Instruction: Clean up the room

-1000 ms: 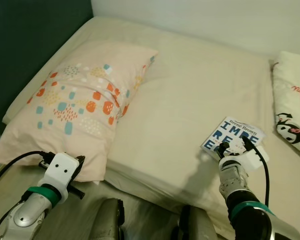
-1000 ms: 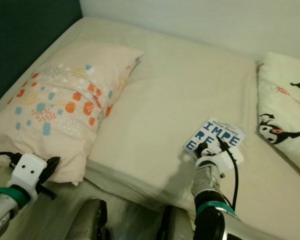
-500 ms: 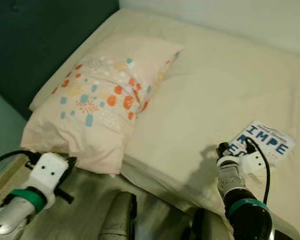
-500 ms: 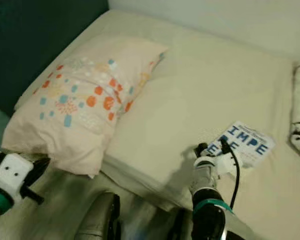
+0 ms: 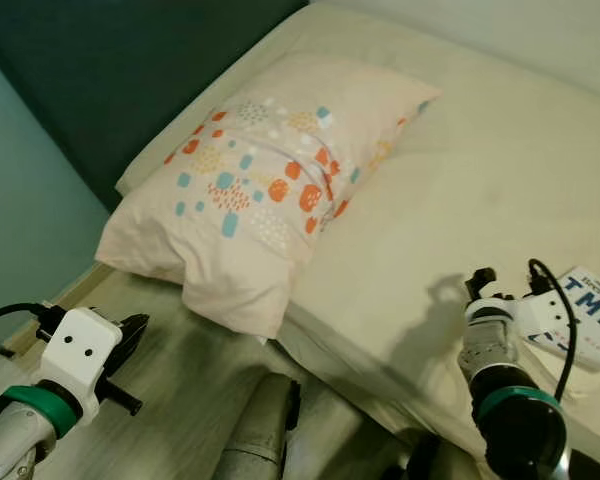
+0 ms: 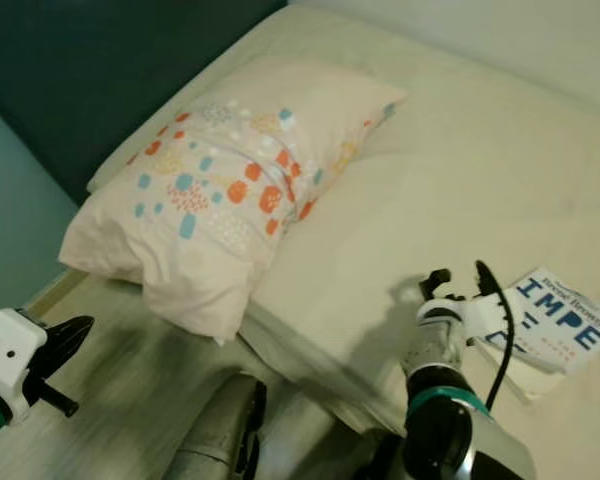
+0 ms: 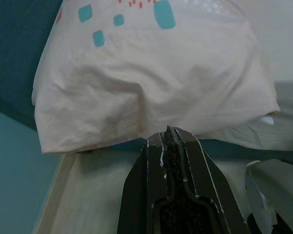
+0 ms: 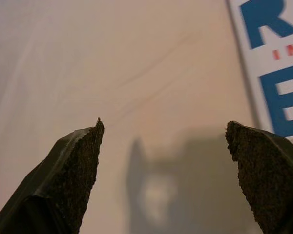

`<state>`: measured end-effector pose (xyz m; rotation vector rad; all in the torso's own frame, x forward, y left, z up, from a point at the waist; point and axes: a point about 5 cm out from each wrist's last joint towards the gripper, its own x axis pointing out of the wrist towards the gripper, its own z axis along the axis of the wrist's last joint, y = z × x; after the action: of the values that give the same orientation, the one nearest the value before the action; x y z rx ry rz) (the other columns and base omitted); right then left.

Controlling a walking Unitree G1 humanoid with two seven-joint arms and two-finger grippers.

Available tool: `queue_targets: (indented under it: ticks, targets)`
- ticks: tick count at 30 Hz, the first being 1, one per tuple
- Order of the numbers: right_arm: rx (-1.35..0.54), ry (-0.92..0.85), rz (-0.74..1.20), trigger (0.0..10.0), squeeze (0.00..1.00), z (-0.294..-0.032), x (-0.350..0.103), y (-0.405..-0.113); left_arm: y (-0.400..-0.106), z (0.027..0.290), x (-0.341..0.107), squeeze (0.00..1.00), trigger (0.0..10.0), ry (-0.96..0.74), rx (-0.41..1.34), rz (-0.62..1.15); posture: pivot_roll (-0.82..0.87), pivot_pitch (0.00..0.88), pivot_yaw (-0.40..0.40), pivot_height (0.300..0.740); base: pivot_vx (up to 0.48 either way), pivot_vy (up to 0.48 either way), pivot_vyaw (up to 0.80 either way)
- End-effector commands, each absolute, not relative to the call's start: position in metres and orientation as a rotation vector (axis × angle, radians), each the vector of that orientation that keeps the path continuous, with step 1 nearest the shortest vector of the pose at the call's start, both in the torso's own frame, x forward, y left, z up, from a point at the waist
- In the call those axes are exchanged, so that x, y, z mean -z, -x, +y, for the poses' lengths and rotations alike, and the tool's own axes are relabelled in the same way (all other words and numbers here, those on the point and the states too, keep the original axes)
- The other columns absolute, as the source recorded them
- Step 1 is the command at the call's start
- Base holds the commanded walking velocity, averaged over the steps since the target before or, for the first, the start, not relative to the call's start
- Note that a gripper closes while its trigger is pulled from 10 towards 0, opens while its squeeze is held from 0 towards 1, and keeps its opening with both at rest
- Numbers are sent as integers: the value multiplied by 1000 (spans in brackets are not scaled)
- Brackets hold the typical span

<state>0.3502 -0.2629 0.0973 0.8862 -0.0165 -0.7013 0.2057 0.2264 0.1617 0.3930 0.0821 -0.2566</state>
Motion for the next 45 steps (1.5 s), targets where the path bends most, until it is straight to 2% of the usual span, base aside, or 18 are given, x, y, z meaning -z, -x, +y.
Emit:
queue_targets:
  ticks: [1, 4, 9, 13, 16, 18, 23, 36, 38, 45]
  targets:
    - [693, -838, 45, 10000, 0, -257, -87, -347, -202, 226, -158, 0, 10000, -376, 266, 112, 409, 261, 84, 615, 0, 0, 0]
    - [477, -548, 140, 10000, 0, -228, -86, -356, -207, 219, -147, 0, 10000, -358, 287, 131, 341, 233, 67, 615, 0, 0, 0]
    - [395, -449, 158, 10000, 0, -214, -86, -359, -213, 214, -140, 0, 10000, -351, 297, 146, 307, 214, 57, 615, 0, 0, 0]
    - [272, -305, 117, 10000, 0, -197, -89, -361, -239, 195, -124, 0, 10000, -302, 274, 145, 197, 140, 19, 615, 0, 0, 0]
    - [249, -264, 102, 10000, 0, -195, -91, -361, -245, 190, -121, 0, 10000, -286, 269, 142, 190, 135, 17, 615, 0, 0, 0]
    - [222, -130, 77, 10000, 0, -199, -92, -359, -257, 180, -118, 0, 10000, -244, 253, 132, 154, 117, 0, 615, 0, 0, 0]
    - [210, -93, 85, 10000, 0, -200, -90, -357, -260, 176, -115, 0, 10000, -233, 253, 134, 136, 94, -10, 615, 0, 0, 0]
    - [187, 35, 63, 10000, 0, -195, -65, -325, -269, 161, -98, 0, 10000, -197, 253, 152, 97, 62, -5, 615, 0, 0, 0]
    - [220, 39, 81, 10000, 0, -197, -56, -315, -269, 157, -95, 0, 10000, -177, 264, 158, 91, 63, 6, 615, 0, 0, 0]
    - [291, 30, 144, 10000, 0, -205, -45, -309, -265, 155, -93, 0, 10000, -158, 275, 168, 107, 76, 18, 615, 0, 0, 0]
